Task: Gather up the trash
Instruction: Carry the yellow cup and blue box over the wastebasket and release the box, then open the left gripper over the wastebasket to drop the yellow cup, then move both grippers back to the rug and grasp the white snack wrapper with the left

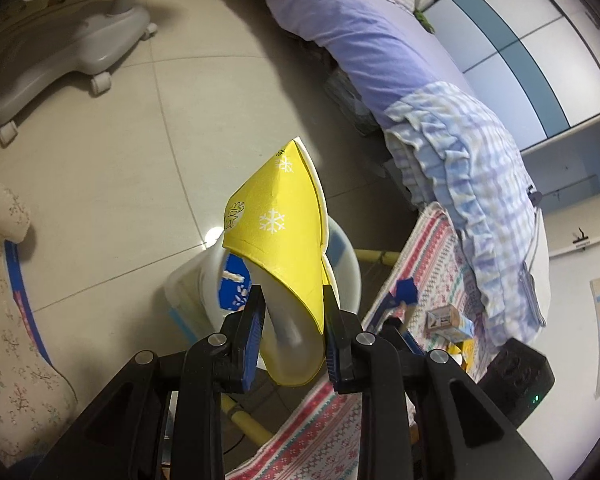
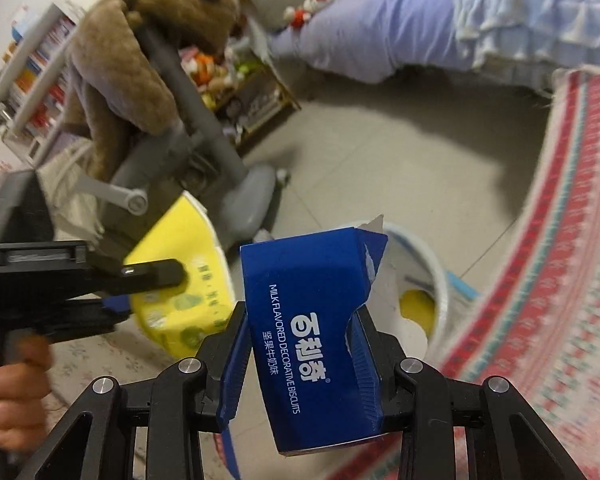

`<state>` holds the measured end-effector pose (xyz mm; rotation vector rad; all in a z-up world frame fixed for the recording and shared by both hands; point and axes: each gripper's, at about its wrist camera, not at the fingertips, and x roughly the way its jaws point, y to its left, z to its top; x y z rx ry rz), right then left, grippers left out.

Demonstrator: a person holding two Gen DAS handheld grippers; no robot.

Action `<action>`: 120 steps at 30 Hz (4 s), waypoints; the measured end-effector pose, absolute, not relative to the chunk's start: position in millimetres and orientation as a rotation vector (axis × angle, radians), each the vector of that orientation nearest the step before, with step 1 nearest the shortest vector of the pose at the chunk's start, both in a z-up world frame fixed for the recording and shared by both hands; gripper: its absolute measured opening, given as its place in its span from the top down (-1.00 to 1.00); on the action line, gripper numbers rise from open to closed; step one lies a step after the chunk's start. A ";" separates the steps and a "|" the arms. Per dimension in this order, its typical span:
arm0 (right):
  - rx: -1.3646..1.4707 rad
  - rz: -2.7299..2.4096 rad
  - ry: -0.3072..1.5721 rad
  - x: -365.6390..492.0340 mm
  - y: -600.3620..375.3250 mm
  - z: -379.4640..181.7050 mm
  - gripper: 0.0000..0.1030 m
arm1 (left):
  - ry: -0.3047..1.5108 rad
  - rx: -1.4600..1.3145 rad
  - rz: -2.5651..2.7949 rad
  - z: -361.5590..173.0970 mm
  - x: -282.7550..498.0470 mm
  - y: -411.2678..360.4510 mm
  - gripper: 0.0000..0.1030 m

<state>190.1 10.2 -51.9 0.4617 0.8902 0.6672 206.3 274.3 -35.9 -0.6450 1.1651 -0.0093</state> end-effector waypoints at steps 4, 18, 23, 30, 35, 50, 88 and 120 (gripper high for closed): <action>0.426 0.661 0.922 212.2 35.9 -59.7 0.16 | 1.171 -0.655 0.001 -39.2 208.2 275.3 0.44; 0.377 0.590 1.014 216.2 34.0 -88.7 -0.12 | 1.203 -0.649 -0.013 -46.8 210.6 266.4 0.44; 0.374 0.586 0.996 208.2 26.3 -81.5 -0.12 | 1.222 -0.630 -0.018 -51.8 212.0 259.2 0.44; 0.427 0.543 0.982 195.4 2.9 -78.6 -0.12 | 1.263 -0.584 -0.049 -63.5 217.0 238.6 0.38; 0.470 0.532 0.967 187.3 -12.3 -77.3 -0.12 | 1.305 -0.524 -0.108 -69.0 226.4 213.5 -0.15; 0.441 0.477 0.928 146.9 -74.4 -48.3 -0.12 | 1.207 -0.574 0.011 -36.1 194.3 231.4 -0.24; 0.557 -0.033 1.032 91.4 -354.5 -65.1 -0.26 | 1.268 0.026 -0.627 -114.8 150.5 -131.0 -0.25; 0.299 0.085 1.028 124.1 -300.8 -56.4 0.96 | 1.238 -0.221 -0.515 -35.8 165.6 -15.3 0.76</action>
